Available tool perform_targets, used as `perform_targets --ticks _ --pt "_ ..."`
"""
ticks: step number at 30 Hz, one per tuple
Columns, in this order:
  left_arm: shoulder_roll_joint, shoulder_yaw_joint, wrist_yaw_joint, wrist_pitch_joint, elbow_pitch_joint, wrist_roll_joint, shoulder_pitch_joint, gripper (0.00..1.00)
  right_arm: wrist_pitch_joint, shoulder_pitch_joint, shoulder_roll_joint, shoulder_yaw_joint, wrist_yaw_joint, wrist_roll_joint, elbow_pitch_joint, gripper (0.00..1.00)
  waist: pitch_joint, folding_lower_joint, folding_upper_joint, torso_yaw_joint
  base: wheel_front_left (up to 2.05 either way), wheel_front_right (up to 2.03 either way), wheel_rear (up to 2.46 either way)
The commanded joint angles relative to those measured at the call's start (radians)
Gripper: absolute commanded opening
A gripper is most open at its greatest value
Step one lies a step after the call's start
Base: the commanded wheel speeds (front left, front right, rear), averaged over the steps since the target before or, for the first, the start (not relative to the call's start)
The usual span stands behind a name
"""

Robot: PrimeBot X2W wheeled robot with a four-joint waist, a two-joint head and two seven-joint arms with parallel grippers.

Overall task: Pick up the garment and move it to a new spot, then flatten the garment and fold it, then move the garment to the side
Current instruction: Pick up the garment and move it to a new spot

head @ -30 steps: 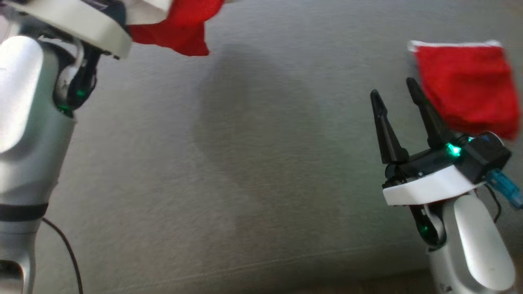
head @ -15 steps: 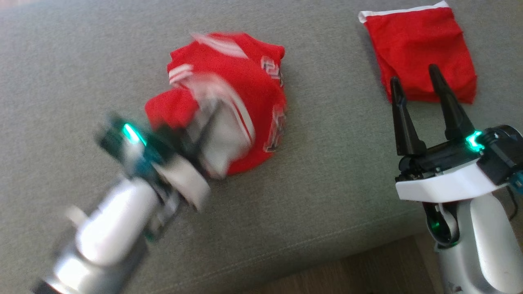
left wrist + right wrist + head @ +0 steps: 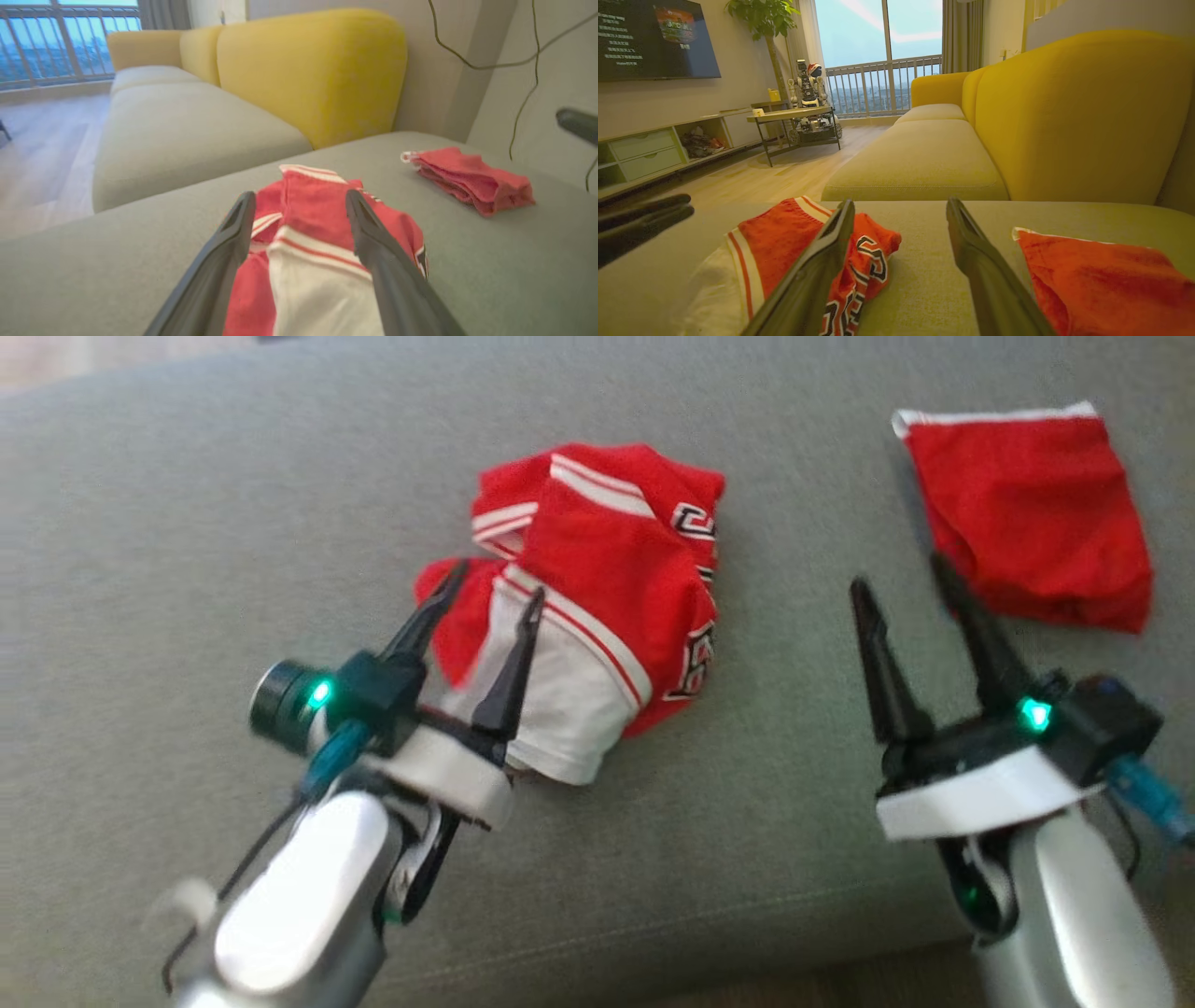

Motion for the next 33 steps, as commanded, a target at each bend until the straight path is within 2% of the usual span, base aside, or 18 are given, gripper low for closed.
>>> perform_targets --ticks 1,7,11,18,25,33 --pt "0.012 0.066 0.027 -0.011 -0.072 0.012 0.033 1.00 -0.003 0.011 0.006 0.032 0.000 0.009 -0.020 1.00 -0.046 0.0000 0.0000 0.045 0.00 0.00 0.00" --pt "0.011 0.172 0.096 -0.011 -0.225 0.035 0.194 1.00 -0.003 0.056 0.006 0.030 0.000 0.017 0.016 1.00 -0.111 0.0000 0.0000 0.123 0.00 0.00 0.00" --pt "0.005 0.223 0.113 -0.011 -0.277 0.078 0.294 1.00 -0.003 0.105 0.006 0.011 0.000 0.000 0.027 1.00 -0.165 0.0000 0.0000 0.170 0.00 0.00 0.00" --pt "-0.051 0.330 0.156 -0.011 -0.344 0.157 0.440 1.00 -0.003 0.199 0.006 -0.031 0.000 -0.022 0.020 1.00 -0.239 0.0000 0.0000 0.209 0.00 0.00 0.00" --pt "-0.085 0.406 0.120 -0.011 -0.359 0.206 0.539 1.00 -0.003 0.256 0.006 -0.027 0.000 -0.024 0.007 1.00 -0.259 0.0000 0.0000 0.209 0.00 0.00 0.00" --pt "-0.119 0.453 0.071 -0.011 -0.346 0.240 0.570 1.00 -0.003 0.272 0.006 -0.002 0.000 -0.016 0.005 1.00 -0.265 0.0000 0.0000 0.200 0.00 0.00 0.00"
